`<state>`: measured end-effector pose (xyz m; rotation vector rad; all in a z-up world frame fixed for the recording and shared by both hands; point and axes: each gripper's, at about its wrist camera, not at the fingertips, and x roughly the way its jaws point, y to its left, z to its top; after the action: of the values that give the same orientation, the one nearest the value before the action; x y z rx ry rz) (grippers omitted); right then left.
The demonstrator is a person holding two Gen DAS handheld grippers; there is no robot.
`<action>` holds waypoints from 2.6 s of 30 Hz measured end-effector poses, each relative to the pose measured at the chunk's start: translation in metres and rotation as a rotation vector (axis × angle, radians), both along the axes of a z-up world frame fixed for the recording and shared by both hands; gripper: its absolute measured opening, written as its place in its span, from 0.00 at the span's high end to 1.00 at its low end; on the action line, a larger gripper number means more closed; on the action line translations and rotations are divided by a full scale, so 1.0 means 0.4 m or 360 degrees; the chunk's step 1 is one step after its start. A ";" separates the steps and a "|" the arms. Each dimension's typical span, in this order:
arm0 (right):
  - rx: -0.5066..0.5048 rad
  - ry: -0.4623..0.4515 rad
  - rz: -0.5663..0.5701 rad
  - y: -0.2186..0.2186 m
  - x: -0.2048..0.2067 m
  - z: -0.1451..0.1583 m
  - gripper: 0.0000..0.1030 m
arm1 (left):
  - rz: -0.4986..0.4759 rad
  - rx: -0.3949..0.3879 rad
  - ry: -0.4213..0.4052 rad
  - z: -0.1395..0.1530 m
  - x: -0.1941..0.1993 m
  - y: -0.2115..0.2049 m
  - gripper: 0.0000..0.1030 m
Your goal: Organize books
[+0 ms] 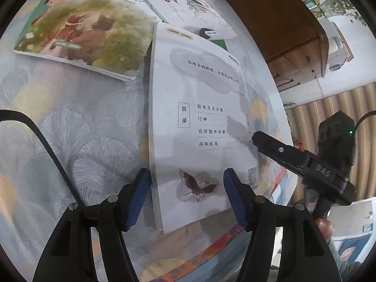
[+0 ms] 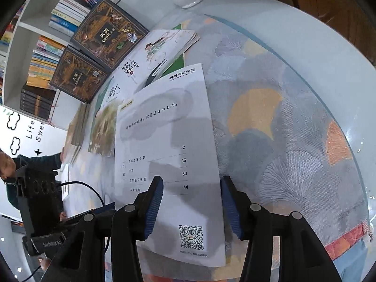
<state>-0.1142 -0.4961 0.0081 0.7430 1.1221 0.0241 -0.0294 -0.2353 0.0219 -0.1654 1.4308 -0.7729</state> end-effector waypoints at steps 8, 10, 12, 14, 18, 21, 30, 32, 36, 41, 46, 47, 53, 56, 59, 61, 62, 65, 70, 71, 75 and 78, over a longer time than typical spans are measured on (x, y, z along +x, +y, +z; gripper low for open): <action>0.0334 -0.0242 0.0060 0.013 -0.034 0.121 0.50 | 0.0121 -0.0164 0.0092 -0.004 0.039 0.061 0.27; 0.0403 -0.0343 0.0070 0.019 -0.028 0.164 0.50 | 0.0154 -0.0186 0.0101 -0.002 0.038 0.086 0.30; 0.0509 -0.0415 0.0104 0.041 -0.003 0.203 0.50 | 0.0180 -0.0198 0.0091 0.011 0.038 0.119 0.30; 0.0547 -0.0456 0.0169 0.078 0.027 0.232 0.50 | 0.0211 -0.0181 0.0053 0.027 0.034 0.158 0.30; 0.0582 -0.0489 0.0320 0.169 0.086 0.267 0.50 | 0.0397 -0.0183 -0.0011 0.071 0.044 0.281 0.30; 0.0675 -0.0491 0.0448 0.261 0.126 0.276 0.50 | 0.0625 -0.0199 -0.0084 0.117 0.064 0.407 0.30; 0.0665 -0.0316 0.0769 0.506 0.182 0.223 0.50 | 0.0942 -0.0115 -0.0181 0.159 0.086 0.650 0.30; 0.0481 -0.0245 0.0738 0.510 0.185 0.199 0.42 | 0.0892 -0.0079 -0.0125 0.129 0.092 0.642 0.30; 0.0184 -0.0065 0.0649 0.499 0.194 0.122 0.42 | 0.0773 -0.0025 -0.0021 0.059 0.097 0.584 0.30; -0.0036 0.0105 0.0511 0.479 0.188 0.028 0.70 | 0.0651 0.0084 0.0004 0.003 0.079 0.554 0.39; -0.0123 0.0112 0.0473 0.503 0.174 -0.001 0.71 | 0.0535 -0.0002 0.0033 -0.012 0.086 0.541 0.46; -0.0128 0.0105 0.0475 0.512 0.171 0.002 0.71 | 0.0520 -0.0032 0.0055 -0.017 0.088 0.536 0.45; -0.0031 0.0096 0.0376 0.515 0.157 -0.007 0.70 | 0.0466 -0.0463 0.0173 0.012 0.100 0.543 0.46; 0.0071 0.0093 0.0294 0.500 0.149 -0.017 0.70 | 0.0382 -0.0563 0.0142 0.049 0.102 0.527 0.46; 0.0147 0.0087 0.0208 0.482 0.139 -0.024 0.70 | 0.0369 -0.0384 0.0104 0.019 0.114 0.508 0.69; 0.0172 0.0080 0.0156 0.478 0.131 -0.026 0.70 | 0.0375 -0.0254 0.0113 -0.016 0.127 0.506 0.91; 0.0177 0.0077 0.0135 0.480 0.128 -0.024 0.70 | 0.0368 -0.0247 0.0116 -0.022 0.132 0.506 0.92; 0.0203 0.0075 0.0075 0.479 0.115 -0.024 0.70 | 0.0308 -0.0285 0.0136 -0.016 0.135 0.502 0.92; 0.0325 0.0097 -0.0060 0.459 0.082 -0.028 0.66 | 0.0313 -0.0581 0.0366 -0.010 0.158 0.521 0.92; 0.0391 0.0111 -0.0085 0.452 0.068 -0.034 0.61 | 0.0322 -0.0615 0.0400 -0.009 0.169 0.522 0.92; 0.0602 0.0114 -0.0177 0.443 0.000 -0.041 0.48 | 0.0313 -0.0695 0.0513 -0.009 0.186 0.516 0.92; 0.0735 0.0103 -0.0213 0.458 -0.036 -0.058 0.48 | 0.0301 -0.0750 0.0590 -0.011 0.191 0.517 0.92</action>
<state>-0.1287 -0.3127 -0.0152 1.2368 1.1385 0.1508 0.0469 -0.0286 0.0176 -0.8309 1.5274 -0.9442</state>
